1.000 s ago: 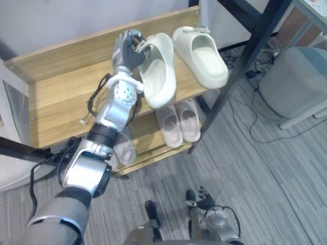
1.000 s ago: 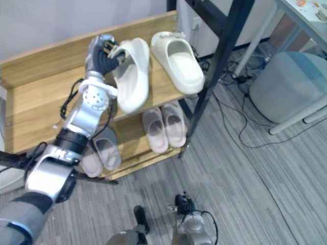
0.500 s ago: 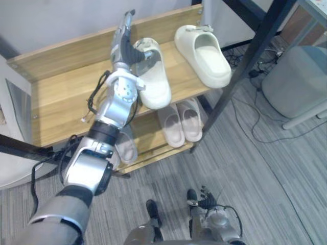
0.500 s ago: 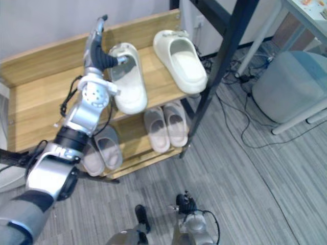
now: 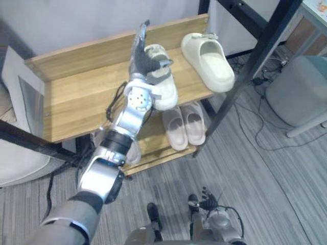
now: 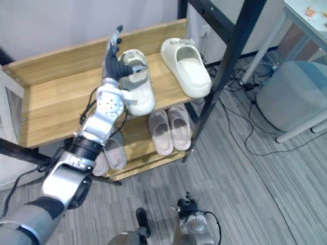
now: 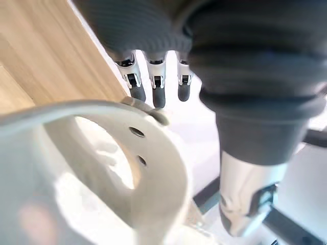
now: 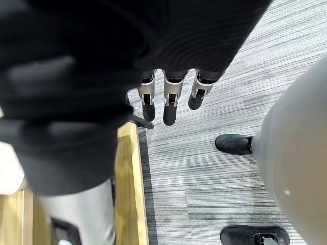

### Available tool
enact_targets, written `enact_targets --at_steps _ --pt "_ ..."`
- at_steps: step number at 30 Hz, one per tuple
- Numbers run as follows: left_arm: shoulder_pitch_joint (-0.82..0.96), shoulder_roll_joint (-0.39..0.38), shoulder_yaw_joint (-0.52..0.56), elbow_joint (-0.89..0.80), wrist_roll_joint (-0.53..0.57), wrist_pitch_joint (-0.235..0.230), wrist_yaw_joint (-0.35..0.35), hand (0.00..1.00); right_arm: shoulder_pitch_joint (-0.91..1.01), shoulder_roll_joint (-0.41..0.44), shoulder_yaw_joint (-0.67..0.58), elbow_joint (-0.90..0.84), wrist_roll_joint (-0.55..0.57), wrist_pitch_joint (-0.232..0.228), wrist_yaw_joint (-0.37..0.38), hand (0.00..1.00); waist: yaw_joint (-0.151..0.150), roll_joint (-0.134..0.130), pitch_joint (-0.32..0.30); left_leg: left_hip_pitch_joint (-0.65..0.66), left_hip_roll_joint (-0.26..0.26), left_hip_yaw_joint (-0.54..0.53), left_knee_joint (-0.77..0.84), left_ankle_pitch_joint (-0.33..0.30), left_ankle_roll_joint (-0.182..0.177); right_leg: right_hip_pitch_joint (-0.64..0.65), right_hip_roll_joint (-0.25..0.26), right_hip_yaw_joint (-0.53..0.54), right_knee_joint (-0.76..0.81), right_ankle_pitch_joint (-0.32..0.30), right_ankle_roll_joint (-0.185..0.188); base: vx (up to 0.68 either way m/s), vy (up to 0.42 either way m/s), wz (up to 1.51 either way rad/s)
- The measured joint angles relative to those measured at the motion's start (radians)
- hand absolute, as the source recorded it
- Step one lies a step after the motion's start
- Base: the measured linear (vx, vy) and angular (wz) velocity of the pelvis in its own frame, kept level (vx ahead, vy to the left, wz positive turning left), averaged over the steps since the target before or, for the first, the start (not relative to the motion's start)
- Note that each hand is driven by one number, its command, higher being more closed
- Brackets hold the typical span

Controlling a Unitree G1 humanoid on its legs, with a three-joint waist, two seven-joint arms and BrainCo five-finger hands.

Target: Organize the slippers on the shoe rack

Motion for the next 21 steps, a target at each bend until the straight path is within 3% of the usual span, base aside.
enact_targets --at_steps 7,14,21 --pt "0.121 -0.082 0.0 -0.118 -0.117 -0.031 0.023 0.0 0.002 -0.007 0.0 0.01 0.003 0.02 0.0 0.0 0.028 0.028 -0.016 0.015 -0.002 -0.034 0.0 0.002 0.003 0.035 -0.01 -0.038 0.001 -0.009 0.006 0.01 0.003 0.16" --pt "0.223 -0.122 -0.004 -0.209 -0.187 -0.068 0.024 0.0 0.014 0.001 0.001 0.02 0.031 0.026 0.0 0.0 0.052 0.036 -0.033 0.034 -0.002 -0.071 0.0 0.002 0.003 0.074 -0.013 -0.079 -0.001 -0.02 0.012 0.01 0.005 0.16" --pt "0.314 -0.18 -0.045 -0.228 -0.256 -0.071 -0.007 0.0 0.037 0.006 0.009 0.02 0.033 0.036 0.0 0.0 0.073 0.032 -0.066 0.046 0.0 -0.088 0.0 0.001 0.001 0.099 -0.015 -0.103 -0.003 -0.025 0.011 0.0 0.004 0.09"
